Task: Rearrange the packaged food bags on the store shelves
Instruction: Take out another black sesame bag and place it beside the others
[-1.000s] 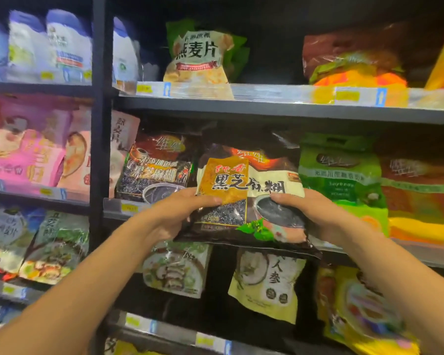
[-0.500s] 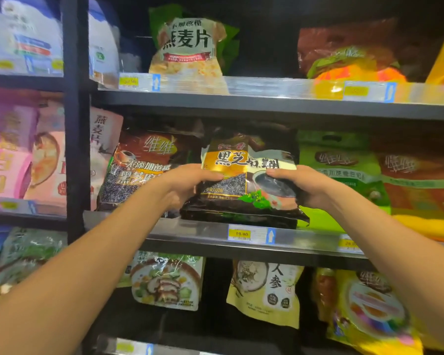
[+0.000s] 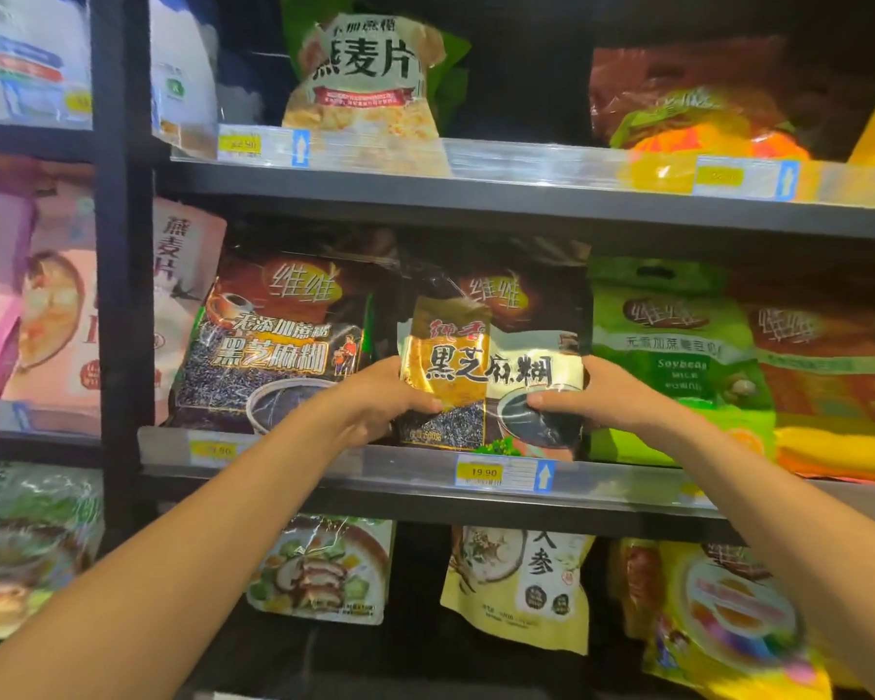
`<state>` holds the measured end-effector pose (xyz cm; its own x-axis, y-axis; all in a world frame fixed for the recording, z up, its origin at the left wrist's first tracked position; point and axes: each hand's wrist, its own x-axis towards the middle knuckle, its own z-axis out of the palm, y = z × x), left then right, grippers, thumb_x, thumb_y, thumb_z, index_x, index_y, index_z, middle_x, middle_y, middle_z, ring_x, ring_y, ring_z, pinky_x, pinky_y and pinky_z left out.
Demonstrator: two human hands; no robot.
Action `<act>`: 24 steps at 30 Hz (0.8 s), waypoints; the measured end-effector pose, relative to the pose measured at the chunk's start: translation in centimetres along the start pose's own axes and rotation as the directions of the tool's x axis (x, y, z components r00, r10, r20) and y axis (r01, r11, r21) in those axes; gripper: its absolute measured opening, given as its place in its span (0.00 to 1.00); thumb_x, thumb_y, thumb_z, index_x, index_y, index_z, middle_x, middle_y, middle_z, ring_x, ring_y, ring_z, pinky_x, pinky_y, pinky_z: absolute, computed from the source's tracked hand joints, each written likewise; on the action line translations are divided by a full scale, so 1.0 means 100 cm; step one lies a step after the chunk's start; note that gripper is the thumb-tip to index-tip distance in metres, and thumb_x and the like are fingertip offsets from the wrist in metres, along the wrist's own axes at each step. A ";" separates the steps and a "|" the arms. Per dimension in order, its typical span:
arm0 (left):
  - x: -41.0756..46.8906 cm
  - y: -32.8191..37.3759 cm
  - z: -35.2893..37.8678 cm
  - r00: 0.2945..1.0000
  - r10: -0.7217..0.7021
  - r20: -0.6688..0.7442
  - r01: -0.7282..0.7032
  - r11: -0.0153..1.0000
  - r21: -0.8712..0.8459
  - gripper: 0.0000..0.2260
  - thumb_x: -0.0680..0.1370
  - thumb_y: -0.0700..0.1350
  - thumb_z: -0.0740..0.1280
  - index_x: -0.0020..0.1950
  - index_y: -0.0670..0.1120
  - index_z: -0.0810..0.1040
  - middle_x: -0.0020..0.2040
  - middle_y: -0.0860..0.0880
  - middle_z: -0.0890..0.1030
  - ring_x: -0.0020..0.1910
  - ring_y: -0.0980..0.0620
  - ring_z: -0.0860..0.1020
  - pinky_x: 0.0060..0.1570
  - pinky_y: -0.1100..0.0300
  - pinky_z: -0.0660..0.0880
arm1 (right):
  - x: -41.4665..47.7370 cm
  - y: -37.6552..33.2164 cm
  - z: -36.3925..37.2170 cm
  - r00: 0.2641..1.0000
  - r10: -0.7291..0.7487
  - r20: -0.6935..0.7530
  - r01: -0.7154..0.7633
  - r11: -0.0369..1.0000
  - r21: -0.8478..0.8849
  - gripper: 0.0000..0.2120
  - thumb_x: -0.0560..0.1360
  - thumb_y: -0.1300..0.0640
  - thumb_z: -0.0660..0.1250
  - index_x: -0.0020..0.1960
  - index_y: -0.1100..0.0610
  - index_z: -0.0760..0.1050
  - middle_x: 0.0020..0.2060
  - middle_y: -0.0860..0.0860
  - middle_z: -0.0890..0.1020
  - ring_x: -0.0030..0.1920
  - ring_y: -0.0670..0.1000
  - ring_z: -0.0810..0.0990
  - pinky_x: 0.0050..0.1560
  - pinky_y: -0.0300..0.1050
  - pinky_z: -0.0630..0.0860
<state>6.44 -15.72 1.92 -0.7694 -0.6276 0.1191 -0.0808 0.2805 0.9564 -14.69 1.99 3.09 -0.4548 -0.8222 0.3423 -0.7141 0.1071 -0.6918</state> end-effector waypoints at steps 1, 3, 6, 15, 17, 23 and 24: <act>0.000 -0.001 0.001 1.000 -0.001 0.005 0.001 1.000 -0.007 0.14 0.78 0.31 0.70 0.61 0.43 0.79 0.59 0.46 0.84 0.60 0.49 0.79 0.68 0.49 0.67 | -0.007 -0.003 -0.002 0.999 0.014 0.053 -0.011 0.999 -0.053 0.14 0.71 0.46 0.79 0.55 0.44 0.81 0.47 0.43 0.88 0.49 0.48 0.86 0.47 0.48 0.83; 0.003 -0.003 0.001 1.000 0.008 0.010 -0.008 1.000 -0.004 0.13 0.78 0.30 0.70 0.57 0.44 0.79 0.59 0.46 0.84 0.61 0.49 0.77 0.72 0.47 0.61 | -0.021 -0.005 -0.003 0.987 0.042 0.156 -0.023 0.992 -0.123 0.18 0.72 0.48 0.79 0.55 0.38 0.74 0.52 0.39 0.84 0.53 0.45 0.83 0.45 0.48 0.84; 0.009 -0.005 0.000 0.999 0.039 0.025 -0.041 0.998 0.049 0.15 0.75 0.26 0.68 0.56 0.44 0.78 0.61 0.43 0.83 0.61 0.48 0.75 0.67 0.52 0.61 | -0.024 0.002 0.004 0.995 0.005 0.097 0.013 0.984 -0.180 0.28 0.68 0.50 0.83 0.59 0.37 0.70 0.54 0.40 0.83 0.53 0.45 0.83 0.45 0.49 0.85; 0.015 0.001 0.005 0.999 0.044 -0.015 -0.042 0.993 0.114 0.20 0.77 0.25 0.65 0.66 0.41 0.76 0.62 0.46 0.81 0.47 0.59 0.73 0.58 0.58 0.61 | 0.000 0.011 0.012 1.000 -0.023 -0.015 0.019 0.974 -0.227 0.27 0.63 0.50 0.85 0.57 0.42 0.78 0.46 0.43 0.87 0.47 0.48 0.86 0.35 0.43 0.83; 0.015 -0.001 0.005 0.999 0.047 -0.018 -0.044 0.991 0.129 0.20 0.77 0.25 0.66 0.65 0.41 0.77 0.62 0.46 0.81 0.49 0.58 0.74 0.59 0.56 0.60 | -0.003 0.011 0.012 0.999 -0.026 -0.021 0.020 0.969 -0.248 0.22 0.65 0.51 0.85 0.52 0.41 0.77 0.44 0.41 0.86 0.45 0.45 0.85 0.35 0.39 0.80; 0.018 -0.005 -0.003 0.993 0.099 -0.068 -0.071 0.940 0.332 0.19 0.74 0.35 0.75 0.62 0.45 0.75 0.56 0.44 0.82 0.56 0.46 0.80 0.56 0.52 0.75 | -0.008 0.006 0.014 0.990 0.055 -0.128 -0.104 0.905 -0.412 0.35 0.54 0.31 0.83 0.55 0.43 0.75 0.47 0.40 0.84 0.47 0.44 0.83 0.48 0.48 0.82; 0.017 -0.005 -0.004 0.990 0.117 -0.083 -0.078 0.924 0.376 0.20 0.73 0.37 0.76 0.62 0.45 0.75 0.54 0.43 0.82 0.53 0.46 0.81 0.52 0.53 0.76 | -0.010 0.003 0.015 0.989 0.056 -0.133 -0.108 0.900 -0.423 0.33 0.56 0.33 0.83 0.54 0.43 0.74 0.47 0.39 0.83 0.47 0.44 0.82 0.48 0.47 0.81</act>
<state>5.41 -17.27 1.74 -0.7182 -0.6484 0.2523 -0.2525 0.5808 0.7739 -13.60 2.04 1.60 -0.5608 -0.7330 0.3850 -0.8186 0.4212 -0.3905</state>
